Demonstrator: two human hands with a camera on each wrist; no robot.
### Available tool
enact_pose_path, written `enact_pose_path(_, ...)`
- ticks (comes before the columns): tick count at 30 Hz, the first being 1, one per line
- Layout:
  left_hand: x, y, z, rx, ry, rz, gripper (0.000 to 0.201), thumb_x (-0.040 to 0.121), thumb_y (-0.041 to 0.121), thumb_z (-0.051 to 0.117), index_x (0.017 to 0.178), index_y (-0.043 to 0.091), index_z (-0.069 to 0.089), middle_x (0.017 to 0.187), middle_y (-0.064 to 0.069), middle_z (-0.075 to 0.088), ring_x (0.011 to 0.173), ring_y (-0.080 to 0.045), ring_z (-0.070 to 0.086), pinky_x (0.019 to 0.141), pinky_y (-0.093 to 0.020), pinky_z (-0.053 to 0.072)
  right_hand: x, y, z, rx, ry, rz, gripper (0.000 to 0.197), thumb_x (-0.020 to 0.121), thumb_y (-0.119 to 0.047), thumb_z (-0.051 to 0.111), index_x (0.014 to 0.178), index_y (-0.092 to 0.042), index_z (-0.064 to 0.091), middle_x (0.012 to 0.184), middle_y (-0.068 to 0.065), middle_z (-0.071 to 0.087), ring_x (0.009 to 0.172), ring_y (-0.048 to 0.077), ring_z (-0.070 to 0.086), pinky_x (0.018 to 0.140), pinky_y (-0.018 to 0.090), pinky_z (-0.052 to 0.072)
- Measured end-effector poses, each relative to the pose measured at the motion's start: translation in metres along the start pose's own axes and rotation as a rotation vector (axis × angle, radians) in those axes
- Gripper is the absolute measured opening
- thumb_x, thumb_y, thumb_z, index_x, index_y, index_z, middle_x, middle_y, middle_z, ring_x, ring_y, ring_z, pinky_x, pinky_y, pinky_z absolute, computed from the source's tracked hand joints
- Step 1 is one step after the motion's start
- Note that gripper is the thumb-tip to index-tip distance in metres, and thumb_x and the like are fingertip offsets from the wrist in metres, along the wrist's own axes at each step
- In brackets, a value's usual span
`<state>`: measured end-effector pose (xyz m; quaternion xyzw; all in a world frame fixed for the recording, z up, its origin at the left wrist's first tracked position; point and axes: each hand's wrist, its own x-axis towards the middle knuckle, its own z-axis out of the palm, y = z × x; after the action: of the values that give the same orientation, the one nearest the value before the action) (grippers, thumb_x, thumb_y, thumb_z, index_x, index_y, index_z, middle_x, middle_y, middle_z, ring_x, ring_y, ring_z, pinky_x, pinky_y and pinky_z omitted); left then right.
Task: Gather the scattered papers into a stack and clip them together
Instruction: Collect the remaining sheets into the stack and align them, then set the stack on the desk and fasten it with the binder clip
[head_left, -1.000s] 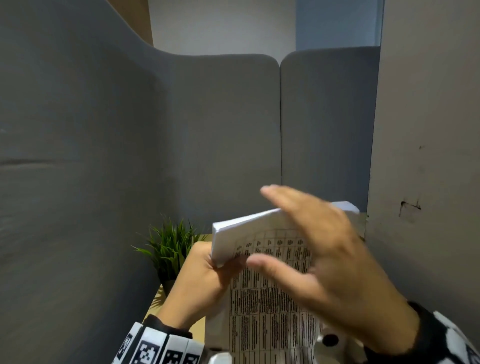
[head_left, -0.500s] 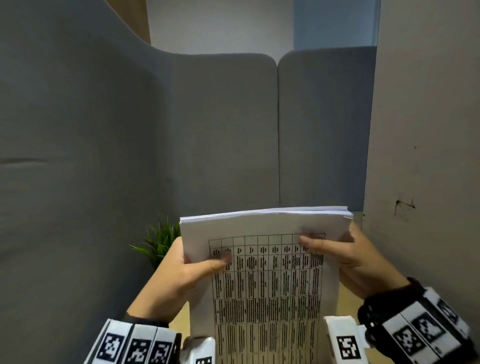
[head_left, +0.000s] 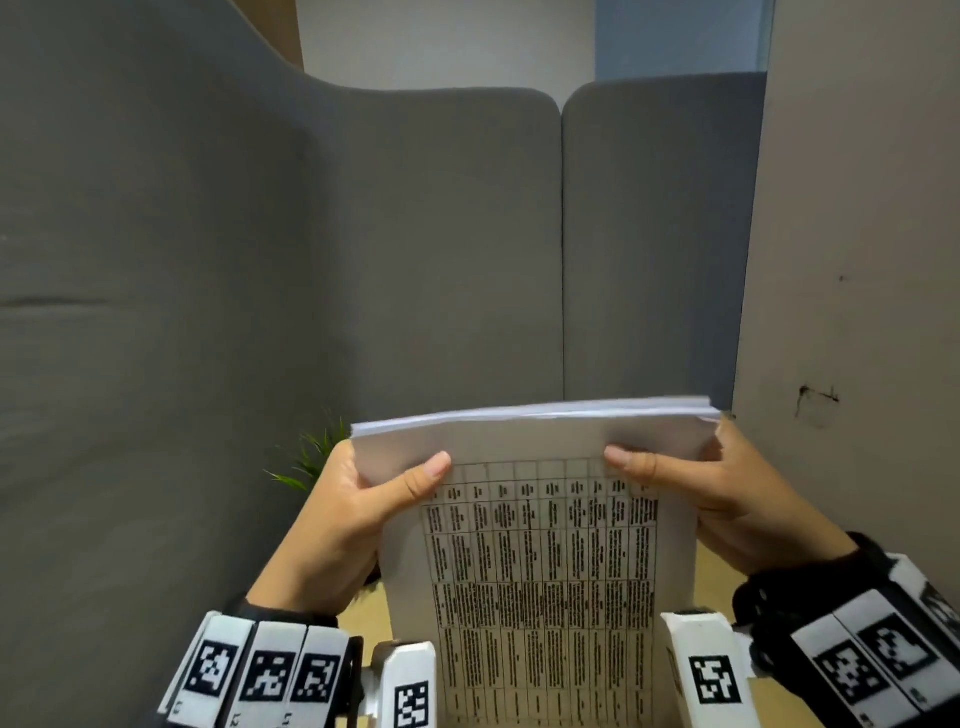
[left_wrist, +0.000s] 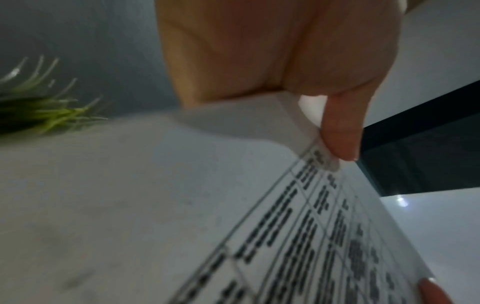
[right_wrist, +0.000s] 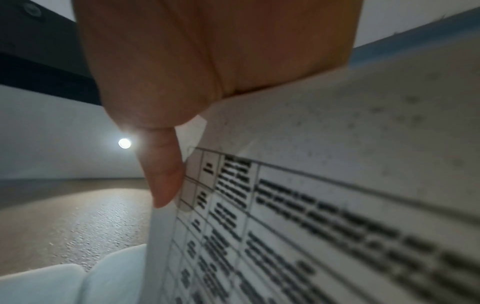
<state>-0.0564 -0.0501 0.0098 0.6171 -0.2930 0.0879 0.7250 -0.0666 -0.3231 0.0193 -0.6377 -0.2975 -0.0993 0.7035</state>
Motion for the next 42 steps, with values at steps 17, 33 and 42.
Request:
enact_pose_path(17, 0.000, -0.010, -0.002, 0.077, 0.026, -0.043, 0.058, 0.045, 0.043, 0.095, 0.095, 0.023, 0.075, 0.095, -0.013, 0.075, 0.089, -0.026, 0.072, 0.072, -0.034, 0.059, 0.002, 0.015, -0.005, -0.057, 0.150, 0.129, 0.109, 0.030, -0.047, 0.099, 0.121, -0.008, 0.056, 0.106, 0.016, 0.073, 0.102, 0.032, 0.071, 0.090, 0.048, 0.057)
enact_pose_path(33, 0.003, -0.055, 0.009, 0.265, -0.117, -0.536, 0.022, 0.094, 0.008, 0.061, 0.113, 0.002, 0.069, 0.111, -0.017, 0.072, 0.105, -0.031, 0.068, 0.095, -0.040, 0.052, -0.001, 0.060, -0.045, -0.249, -0.101, 0.468, 0.024, 0.088, -0.009, 0.069, 0.111, -0.004, 0.070, 0.095, 0.009, 0.075, 0.083, 0.020, 0.071, 0.072, 0.030, 0.055)
enact_pose_path(42, 0.007, -0.117, -0.014, 0.494, -0.220, -0.824, 0.024, 0.084, 0.023, 0.068, 0.108, 0.020, 0.072, 0.105, -0.002, 0.075, 0.105, -0.018, 0.069, 0.101, -0.042, 0.050, -0.006, 0.122, -0.069, -0.799, -0.282, 0.810, 0.020, 0.084, -0.037, 0.077, 0.075, -0.021, 0.069, 0.065, -0.009, 0.068, 0.061, 0.004, 0.060, 0.058, 0.016, 0.042)
